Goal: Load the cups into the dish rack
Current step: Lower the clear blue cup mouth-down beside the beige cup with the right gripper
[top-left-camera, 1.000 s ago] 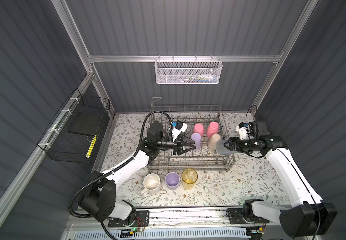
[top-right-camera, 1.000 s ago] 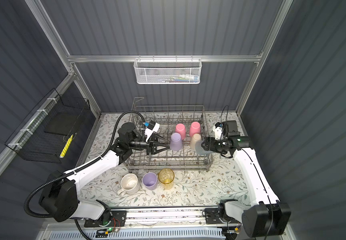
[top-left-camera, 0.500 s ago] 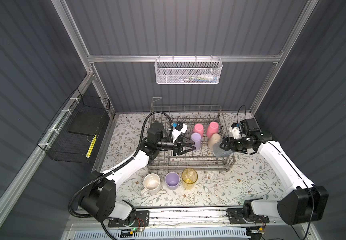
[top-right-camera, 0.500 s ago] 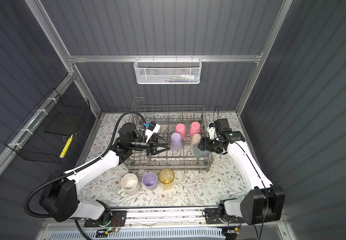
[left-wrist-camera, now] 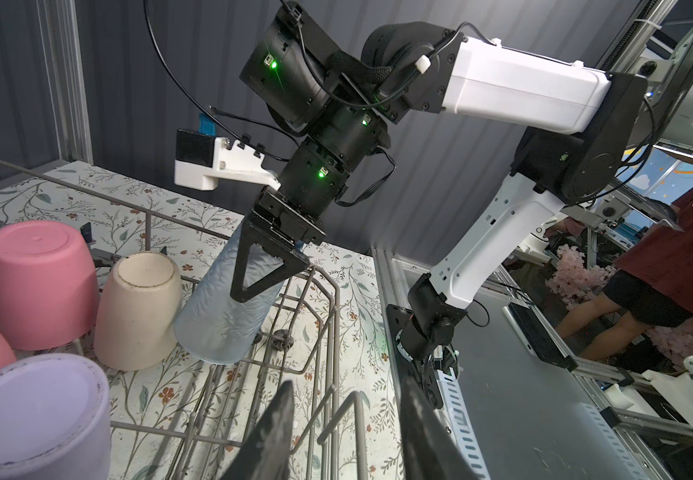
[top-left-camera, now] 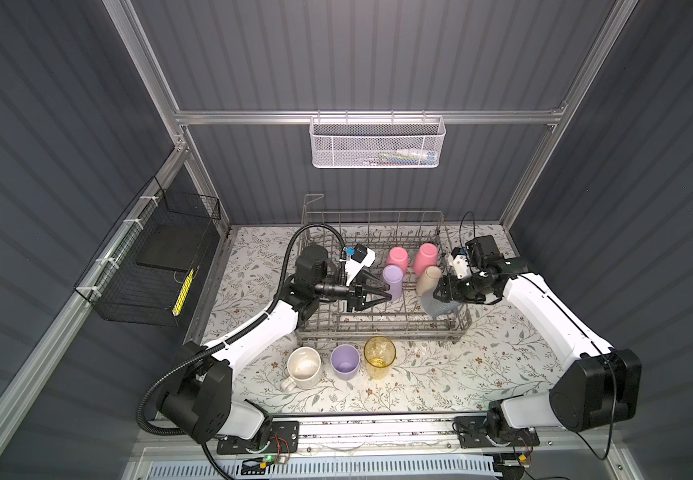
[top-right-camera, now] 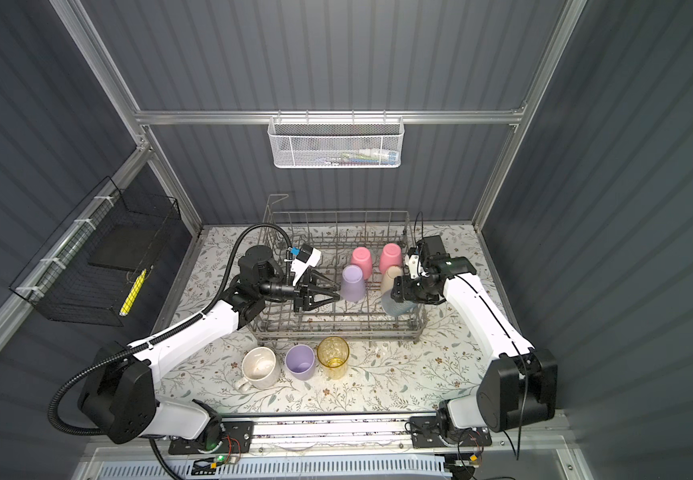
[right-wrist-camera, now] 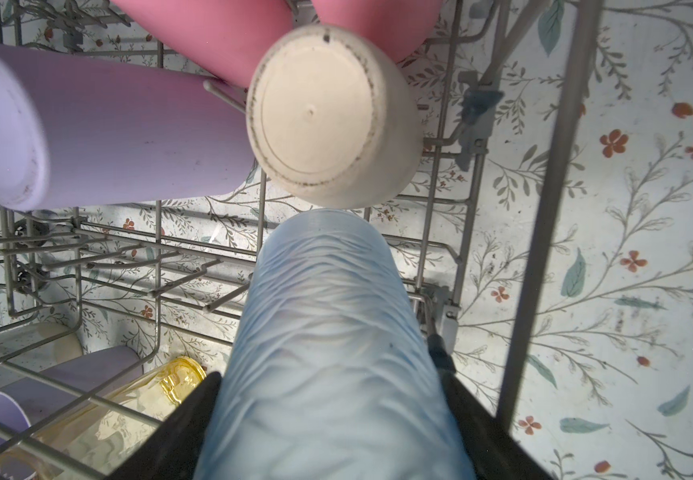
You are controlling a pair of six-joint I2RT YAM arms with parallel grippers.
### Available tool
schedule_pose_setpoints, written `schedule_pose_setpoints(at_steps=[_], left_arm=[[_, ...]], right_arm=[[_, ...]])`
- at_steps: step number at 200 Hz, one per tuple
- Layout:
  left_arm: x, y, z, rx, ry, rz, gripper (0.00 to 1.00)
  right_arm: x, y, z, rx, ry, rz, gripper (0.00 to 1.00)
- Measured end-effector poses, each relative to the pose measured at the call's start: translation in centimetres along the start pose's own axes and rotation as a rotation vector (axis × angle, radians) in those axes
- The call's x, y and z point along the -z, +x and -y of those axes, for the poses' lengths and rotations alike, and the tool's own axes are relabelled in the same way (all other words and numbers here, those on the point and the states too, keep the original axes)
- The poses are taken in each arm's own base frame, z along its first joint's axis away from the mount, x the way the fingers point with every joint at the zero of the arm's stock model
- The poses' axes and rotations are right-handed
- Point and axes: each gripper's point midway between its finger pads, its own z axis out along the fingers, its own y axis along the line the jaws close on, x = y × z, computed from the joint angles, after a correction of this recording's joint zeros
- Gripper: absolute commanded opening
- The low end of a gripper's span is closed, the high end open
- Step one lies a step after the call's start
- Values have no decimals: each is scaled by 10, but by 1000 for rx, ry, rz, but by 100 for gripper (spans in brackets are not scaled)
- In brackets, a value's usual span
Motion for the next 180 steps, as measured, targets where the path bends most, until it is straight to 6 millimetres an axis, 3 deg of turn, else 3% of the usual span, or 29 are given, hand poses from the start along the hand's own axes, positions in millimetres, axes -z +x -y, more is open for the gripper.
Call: schedule_pose_setpoints(at_steps=[113,180], left_arm=[[0,9,-2,13,-11,-21,41],[1,9,0,1,-12,-24,41]], right_arm=[[-19,-2,2,45,80,-78,46],[-31,-1,5,77,145,-134,59]])
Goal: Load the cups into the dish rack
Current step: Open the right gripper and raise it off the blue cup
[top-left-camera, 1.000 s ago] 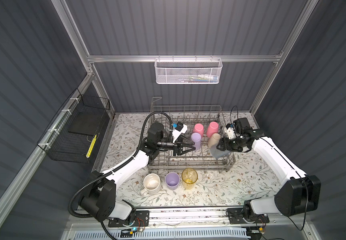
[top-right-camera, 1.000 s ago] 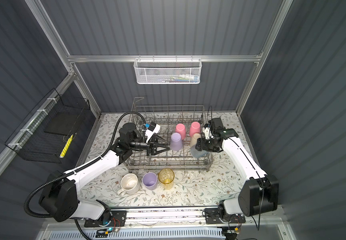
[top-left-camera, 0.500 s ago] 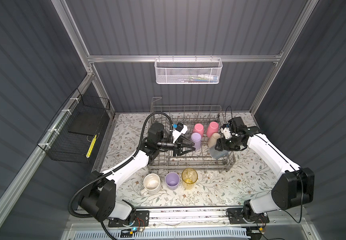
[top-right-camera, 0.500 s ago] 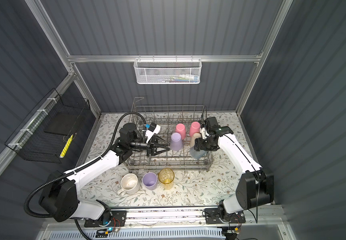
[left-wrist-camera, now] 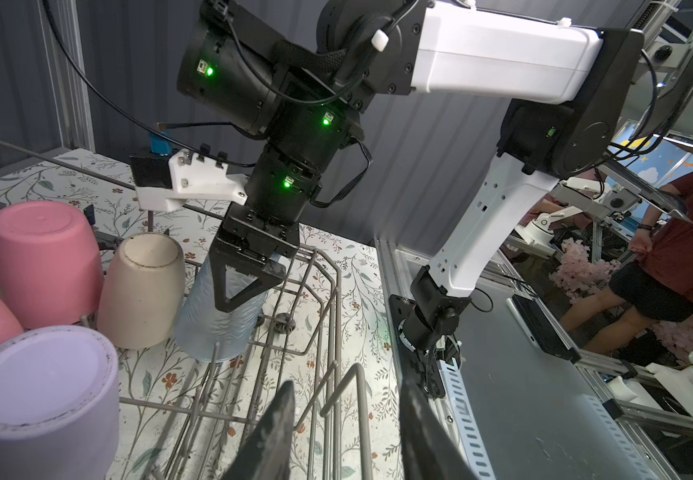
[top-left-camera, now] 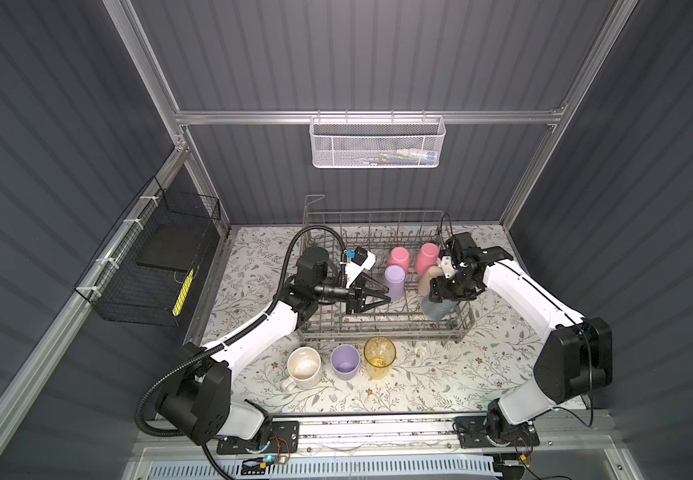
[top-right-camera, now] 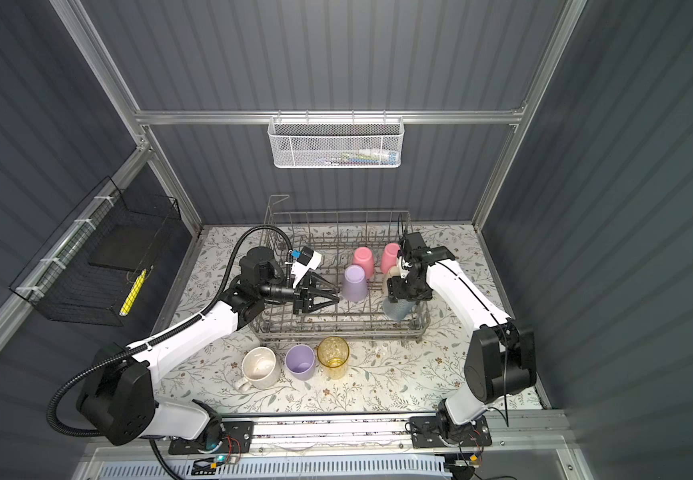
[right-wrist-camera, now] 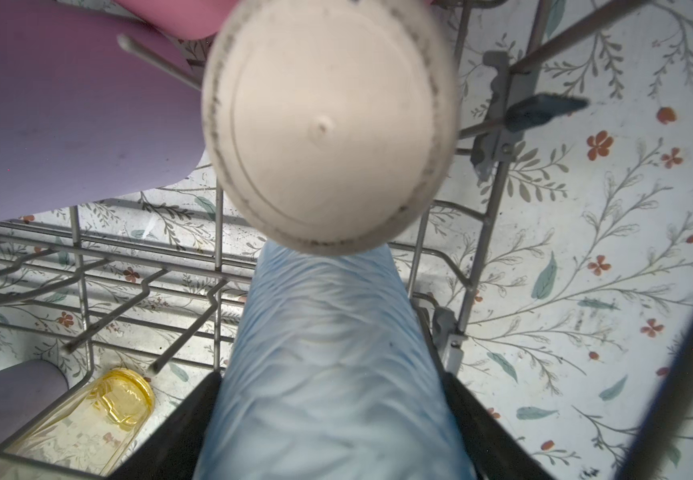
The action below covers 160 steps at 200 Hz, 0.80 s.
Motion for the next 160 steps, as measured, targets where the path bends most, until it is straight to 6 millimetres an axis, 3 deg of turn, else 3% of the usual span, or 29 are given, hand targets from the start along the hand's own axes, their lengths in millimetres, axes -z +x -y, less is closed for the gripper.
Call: schedule_pose_setpoints(at_steps=[58,160], left_arm=[[0,6,0,10,-1,-11,41],[0,7,0,6,-1,-13,41]], right_arm=[[-2,1,4,7,37,-25,76],[-4,2,8,24,74,-36,89]])
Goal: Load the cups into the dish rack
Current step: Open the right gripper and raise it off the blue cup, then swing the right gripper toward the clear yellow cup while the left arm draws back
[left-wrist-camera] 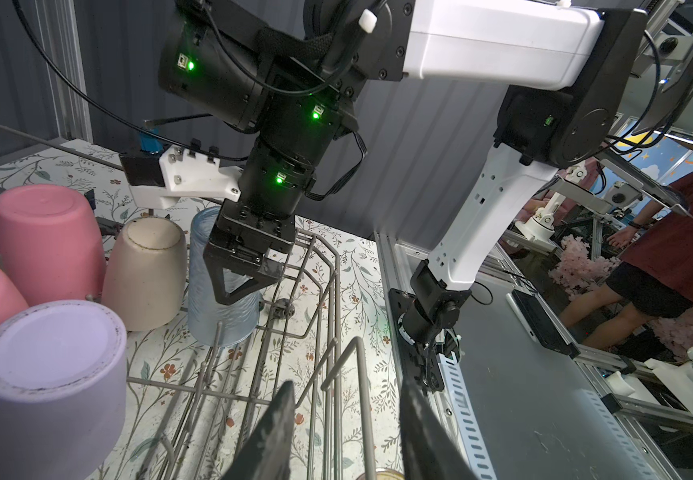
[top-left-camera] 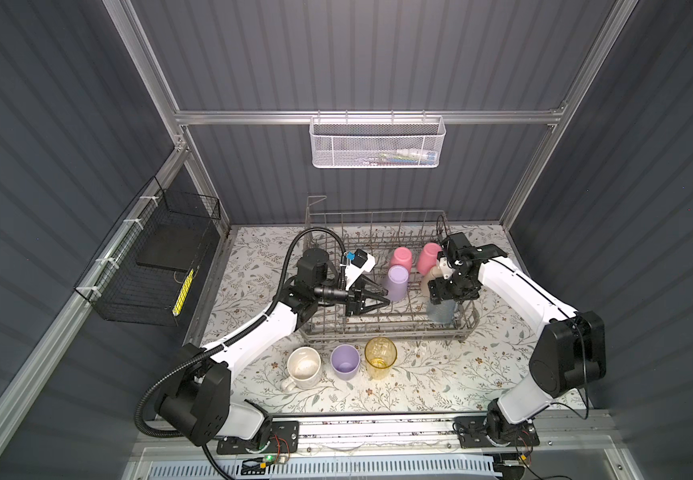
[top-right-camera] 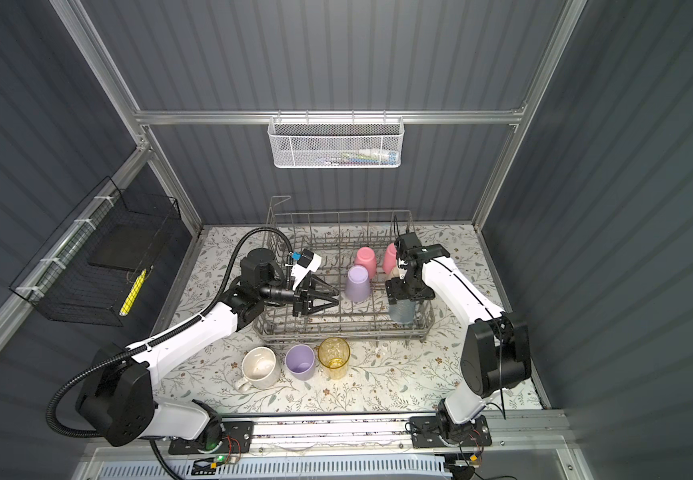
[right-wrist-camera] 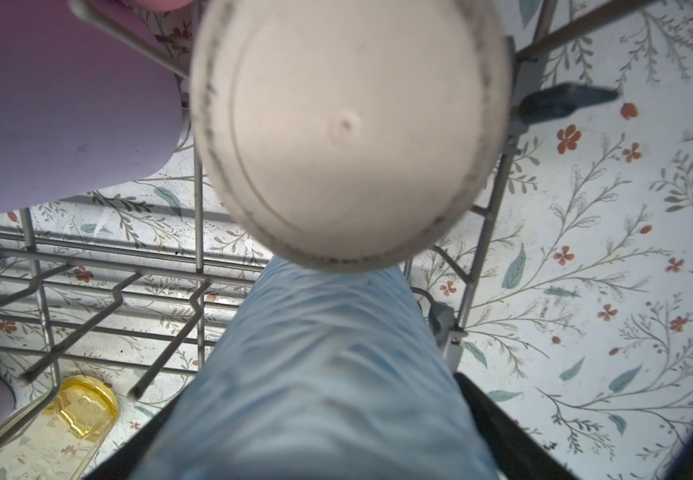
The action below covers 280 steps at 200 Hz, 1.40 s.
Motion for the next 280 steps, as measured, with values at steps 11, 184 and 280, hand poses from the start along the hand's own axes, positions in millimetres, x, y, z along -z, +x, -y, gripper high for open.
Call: schedule_pose_setpoints(at_steps=[11,184,280], left_arm=[[0,0,0,-1,0,0,41],[4,-1,3,-8,-28,-7,41],[10,-14,16,-46,-145,-26,45]], right_arm=[[0,0,0,0,0,0,89],[103,-5,-14,-27,-141,265,92],[186,-1,-52,78,-427,694,92]])
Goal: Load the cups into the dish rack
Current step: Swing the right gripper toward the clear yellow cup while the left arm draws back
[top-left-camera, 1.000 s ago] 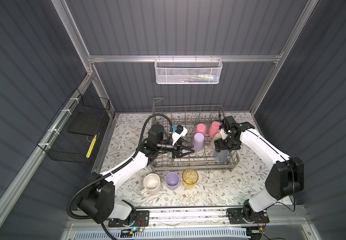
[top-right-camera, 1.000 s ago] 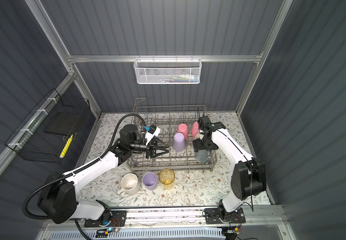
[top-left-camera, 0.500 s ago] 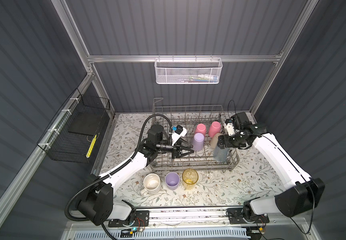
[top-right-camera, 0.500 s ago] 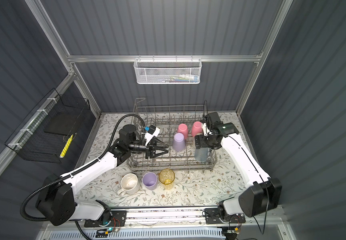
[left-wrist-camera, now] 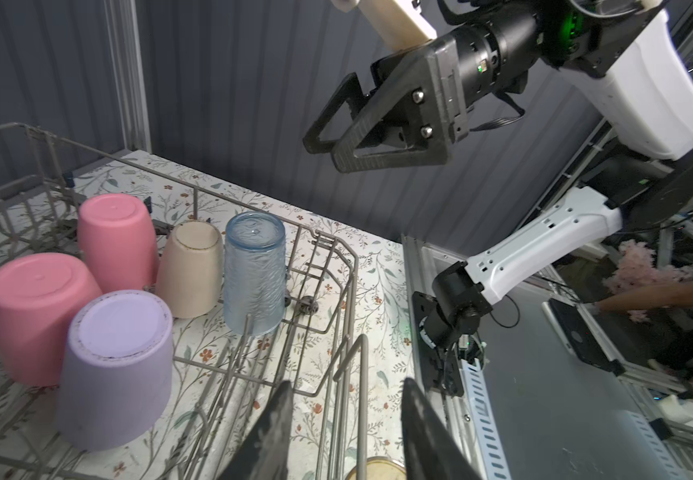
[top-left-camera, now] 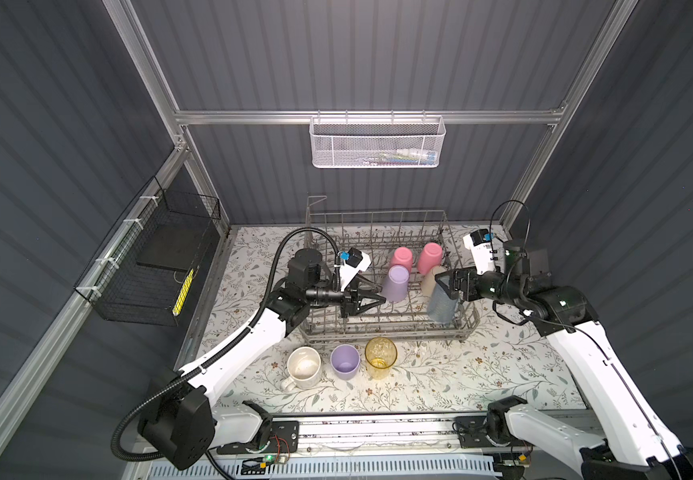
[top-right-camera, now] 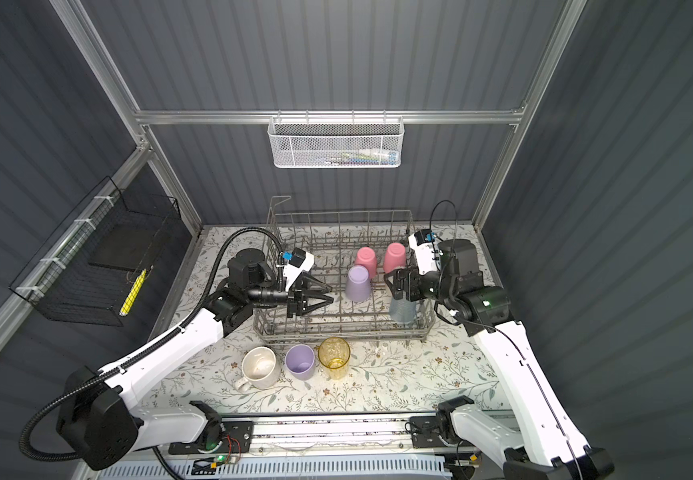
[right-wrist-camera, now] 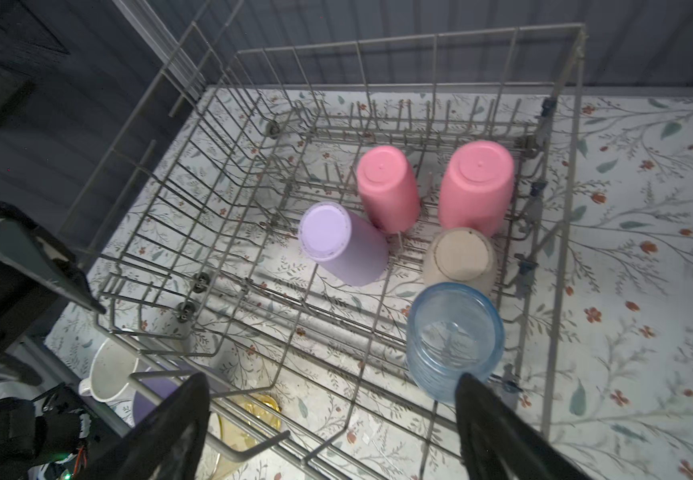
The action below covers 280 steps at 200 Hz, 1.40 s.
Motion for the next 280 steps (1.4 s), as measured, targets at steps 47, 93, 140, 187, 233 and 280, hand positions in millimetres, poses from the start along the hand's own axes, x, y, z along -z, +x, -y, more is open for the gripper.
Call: schedule_pose_setpoints(at_steps=[47,93,140,187,233,280], left_arm=[[-20,0,39,-107,-40,-104,46],[-9,6,45,-131,-130,-154,46],[17,-15,32,-163,-321,-91,43],[36,-20,-2,-128,-552,-79,43],[69,-35,-43,-15,-702,14,52],[79,-44,-73,64,-756,92,82]], right_arm=[[-9,-5,-15,4,-110,61,92],[-12,-6,-28,36,-196,85,89],[-2,15,-60,171,-281,79,79],[-3,39,-94,336,-347,28,71],[-22,85,-131,533,-372,-103,68],[-38,130,-153,693,-376,-228,66]])
